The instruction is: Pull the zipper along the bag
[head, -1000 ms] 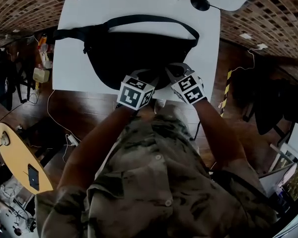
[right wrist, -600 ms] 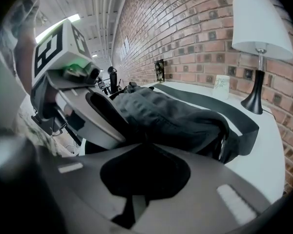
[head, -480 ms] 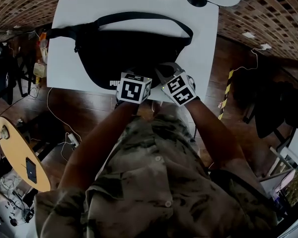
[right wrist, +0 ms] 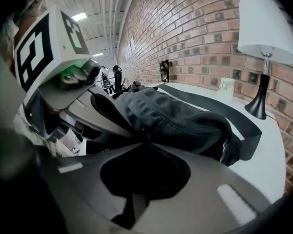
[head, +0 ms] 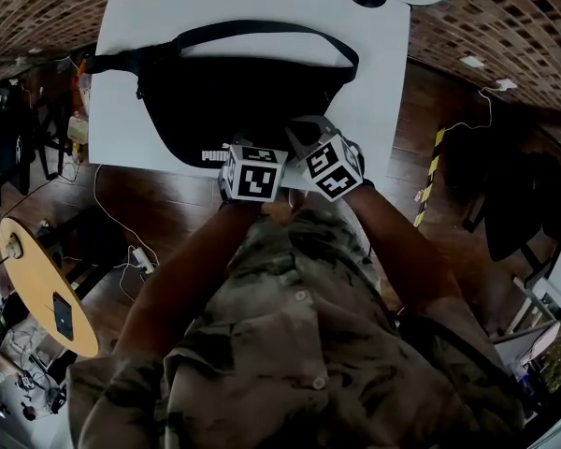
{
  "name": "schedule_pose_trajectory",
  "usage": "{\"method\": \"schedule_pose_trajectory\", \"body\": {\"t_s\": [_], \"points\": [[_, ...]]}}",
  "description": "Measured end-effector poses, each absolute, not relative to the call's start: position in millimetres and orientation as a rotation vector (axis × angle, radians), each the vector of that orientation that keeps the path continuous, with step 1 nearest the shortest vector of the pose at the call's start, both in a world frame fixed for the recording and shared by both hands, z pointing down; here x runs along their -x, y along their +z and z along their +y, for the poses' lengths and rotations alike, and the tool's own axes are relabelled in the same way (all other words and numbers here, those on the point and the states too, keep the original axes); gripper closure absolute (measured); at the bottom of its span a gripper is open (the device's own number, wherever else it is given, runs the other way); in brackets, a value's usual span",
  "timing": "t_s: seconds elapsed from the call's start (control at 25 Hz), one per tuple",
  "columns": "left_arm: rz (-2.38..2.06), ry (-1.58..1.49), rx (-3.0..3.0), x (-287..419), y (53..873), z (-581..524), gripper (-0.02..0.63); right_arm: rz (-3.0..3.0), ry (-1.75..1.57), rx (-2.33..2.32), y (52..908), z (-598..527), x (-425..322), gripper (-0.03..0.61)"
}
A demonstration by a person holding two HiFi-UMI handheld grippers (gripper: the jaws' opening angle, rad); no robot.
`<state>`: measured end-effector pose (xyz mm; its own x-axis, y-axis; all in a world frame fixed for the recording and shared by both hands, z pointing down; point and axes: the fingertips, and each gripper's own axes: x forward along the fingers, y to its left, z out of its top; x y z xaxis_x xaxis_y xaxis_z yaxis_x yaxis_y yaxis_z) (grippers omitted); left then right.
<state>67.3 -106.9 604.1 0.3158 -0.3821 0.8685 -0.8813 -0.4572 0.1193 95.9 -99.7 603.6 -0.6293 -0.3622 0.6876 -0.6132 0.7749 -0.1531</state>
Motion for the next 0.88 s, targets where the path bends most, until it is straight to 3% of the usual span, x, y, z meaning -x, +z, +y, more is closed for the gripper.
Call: {"method": "schedule_pose_trajectory", "body": {"t_s": [0.88], "points": [[-0.807,0.832,-2.157,-26.1,567.5,-105.8,0.594,-2.182,0.464,-0.788,608.6,-99.4,-96.9,0.578]]}}
